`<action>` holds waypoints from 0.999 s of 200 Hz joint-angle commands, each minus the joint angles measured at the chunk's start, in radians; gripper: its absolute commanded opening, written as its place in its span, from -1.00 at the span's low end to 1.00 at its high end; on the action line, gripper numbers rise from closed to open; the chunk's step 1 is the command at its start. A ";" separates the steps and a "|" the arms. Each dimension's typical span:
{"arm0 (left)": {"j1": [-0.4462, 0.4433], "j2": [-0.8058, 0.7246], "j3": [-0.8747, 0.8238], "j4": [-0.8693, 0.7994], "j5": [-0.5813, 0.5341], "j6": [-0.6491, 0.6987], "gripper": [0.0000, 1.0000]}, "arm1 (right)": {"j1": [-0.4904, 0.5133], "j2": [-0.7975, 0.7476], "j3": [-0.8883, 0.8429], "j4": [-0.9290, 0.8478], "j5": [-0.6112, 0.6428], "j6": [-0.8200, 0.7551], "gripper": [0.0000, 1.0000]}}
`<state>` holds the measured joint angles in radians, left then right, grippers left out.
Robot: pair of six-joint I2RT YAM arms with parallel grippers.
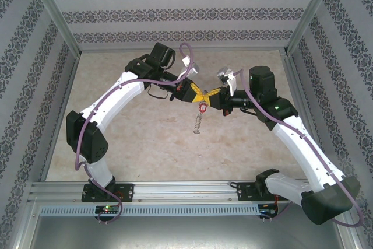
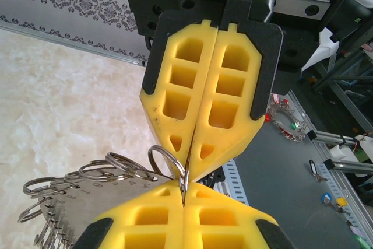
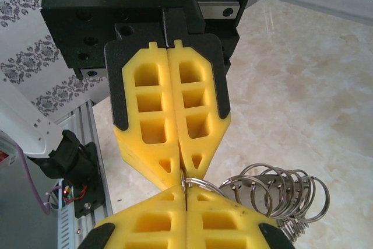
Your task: Put the keys on the keyring
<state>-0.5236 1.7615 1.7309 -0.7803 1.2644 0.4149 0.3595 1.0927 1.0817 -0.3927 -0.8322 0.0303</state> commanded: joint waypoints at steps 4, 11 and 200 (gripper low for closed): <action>0.000 -0.064 -0.032 0.060 0.052 -0.016 -1.00 | -0.027 -0.047 -0.008 0.073 0.015 0.026 -0.39; 0.002 -0.071 -0.039 0.084 0.054 -0.029 -1.00 | -0.037 -0.069 -0.018 0.078 0.010 0.038 -0.34; 0.004 -0.092 -0.015 0.207 0.095 -0.137 -1.00 | 0.054 -0.191 -0.286 0.363 0.072 0.144 -0.07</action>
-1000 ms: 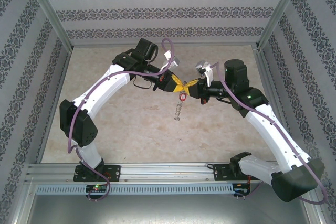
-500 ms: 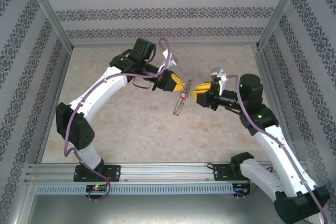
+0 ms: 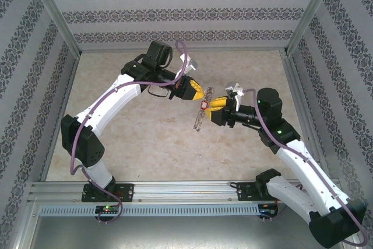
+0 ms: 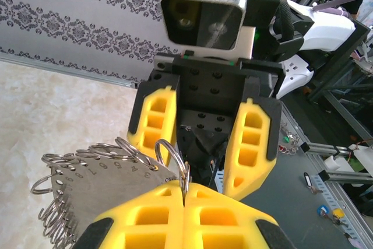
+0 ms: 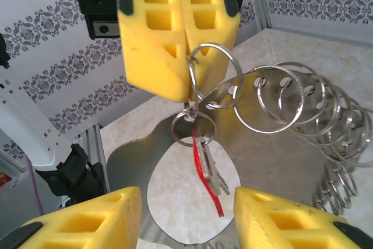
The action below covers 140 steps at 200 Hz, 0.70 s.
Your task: Put the keys on the keyring
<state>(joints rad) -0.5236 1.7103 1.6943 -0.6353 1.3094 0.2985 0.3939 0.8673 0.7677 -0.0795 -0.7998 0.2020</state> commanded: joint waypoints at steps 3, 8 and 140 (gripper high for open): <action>0.004 -0.041 0.020 0.064 0.051 -0.022 -1.00 | 0.023 0.040 0.030 0.051 0.042 -0.030 -0.07; 0.004 -0.041 0.019 0.066 0.050 -0.024 -1.00 | 0.026 0.049 0.034 0.055 0.046 -0.032 -0.07; 0.002 -0.088 -0.173 0.486 -0.063 -0.315 -1.00 | 0.162 0.248 0.149 0.062 0.090 -0.043 -1.00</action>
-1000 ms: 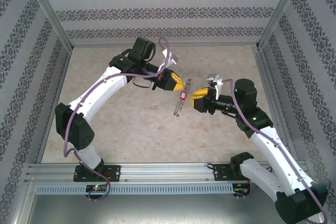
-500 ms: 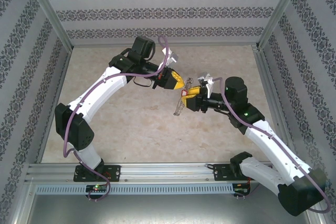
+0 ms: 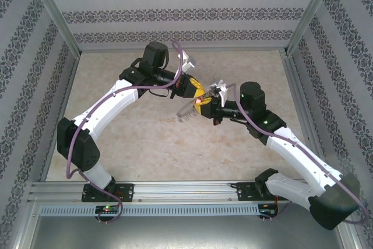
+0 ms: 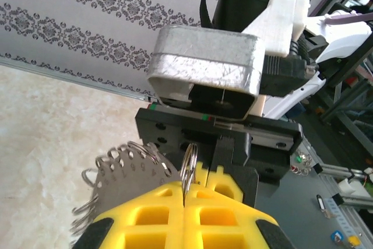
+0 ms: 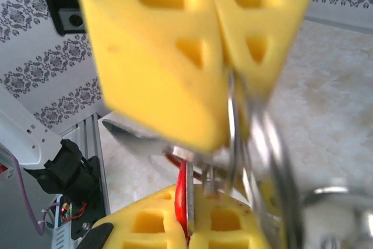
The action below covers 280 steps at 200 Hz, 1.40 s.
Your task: Put the keys on the keyring
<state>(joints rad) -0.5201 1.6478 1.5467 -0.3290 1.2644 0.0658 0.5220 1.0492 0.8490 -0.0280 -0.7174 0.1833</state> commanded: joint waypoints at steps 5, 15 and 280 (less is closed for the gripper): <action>-0.002 -0.029 -0.030 0.183 -0.019 -0.084 -1.00 | 0.032 0.079 0.073 0.003 0.017 -0.029 -1.00; -0.003 -0.034 -0.042 0.191 -0.022 -0.087 -1.00 | 0.022 0.087 0.076 -0.012 0.029 -0.034 -1.00; -0.009 -0.055 -0.202 0.469 -0.099 -0.270 -1.00 | -0.095 0.002 0.010 0.085 -0.007 0.090 -1.00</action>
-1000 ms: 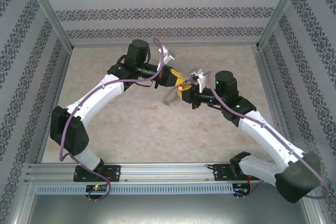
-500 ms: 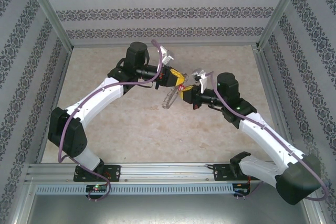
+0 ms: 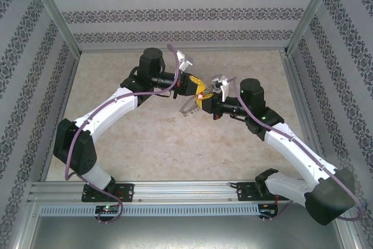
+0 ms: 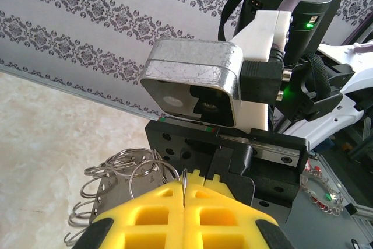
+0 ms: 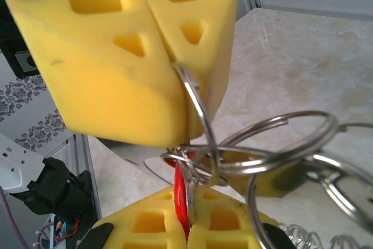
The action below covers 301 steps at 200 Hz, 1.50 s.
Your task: Put the keys on the keyring
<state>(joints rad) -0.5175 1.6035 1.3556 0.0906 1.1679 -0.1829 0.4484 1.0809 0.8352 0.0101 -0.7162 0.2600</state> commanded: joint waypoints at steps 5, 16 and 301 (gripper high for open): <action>-0.010 -0.010 -0.012 0.050 -0.004 -0.021 -1.00 | -0.027 -0.034 0.024 0.040 -0.001 0.015 -1.00; -0.012 -0.012 -0.013 0.052 -0.010 -0.021 -1.00 | -0.041 -0.045 0.016 0.039 0.007 0.022 -1.00; -0.009 0.006 -0.116 0.528 -0.140 -0.393 -1.00 | -0.161 -0.049 -0.027 0.458 -0.041 0.521 -0.47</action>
<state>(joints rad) -0.5179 1.6093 1.2388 0.5213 1.0336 -0.5449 0.2962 1.0126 0.8143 0.3721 -0.7254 0.7372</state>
